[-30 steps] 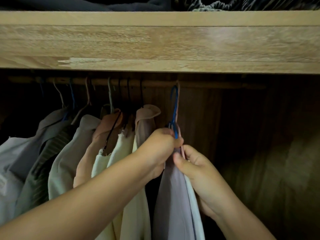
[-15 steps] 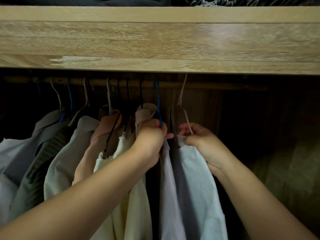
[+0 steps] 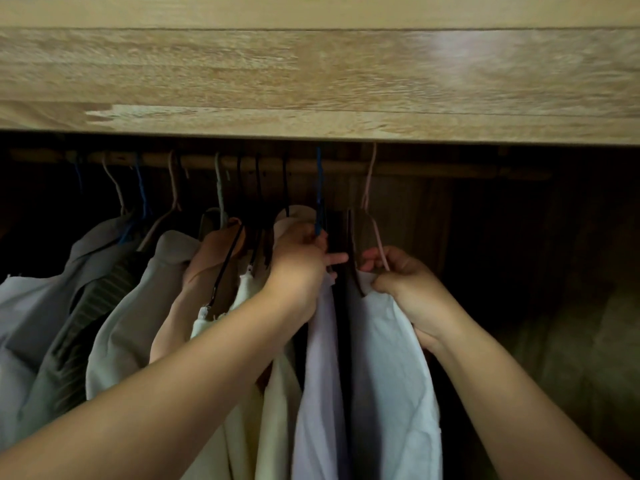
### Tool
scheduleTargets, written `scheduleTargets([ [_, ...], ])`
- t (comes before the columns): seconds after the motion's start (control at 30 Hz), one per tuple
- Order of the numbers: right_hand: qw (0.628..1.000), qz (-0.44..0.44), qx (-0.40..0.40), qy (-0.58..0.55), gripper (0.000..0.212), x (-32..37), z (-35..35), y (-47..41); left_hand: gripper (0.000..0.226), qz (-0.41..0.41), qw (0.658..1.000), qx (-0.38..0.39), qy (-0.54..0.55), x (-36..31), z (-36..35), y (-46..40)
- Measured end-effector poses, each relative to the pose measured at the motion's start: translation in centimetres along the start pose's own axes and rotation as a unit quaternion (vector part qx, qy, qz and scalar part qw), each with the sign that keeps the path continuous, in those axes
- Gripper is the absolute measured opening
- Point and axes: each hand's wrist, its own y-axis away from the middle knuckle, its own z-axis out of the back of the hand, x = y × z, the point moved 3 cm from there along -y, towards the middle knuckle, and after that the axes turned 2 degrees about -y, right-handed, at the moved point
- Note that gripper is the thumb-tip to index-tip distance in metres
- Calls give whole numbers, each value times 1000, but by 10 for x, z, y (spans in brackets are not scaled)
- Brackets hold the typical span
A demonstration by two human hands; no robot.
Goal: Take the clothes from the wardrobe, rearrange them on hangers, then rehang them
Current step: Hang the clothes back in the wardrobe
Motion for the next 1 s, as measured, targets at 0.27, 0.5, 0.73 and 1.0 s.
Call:
scheduleTargets([
  [0.27,999,-32,2,29,37,-8,-12,-3,33,1,980,-85,-177,9,5,-35],
  [0.5,988,-29,-8,151,25,-11,-25,16,29,-56,915,-30,-399,9,19,-14],
  [0.73,931,-51,-37,359,36,-6,-32,57,57,-106,811,84,-570,14,38,47],
  [1.0,929,-91,-86,348,53,-12,-52,66,57,-86,836,76,-537,6,57,47],
])
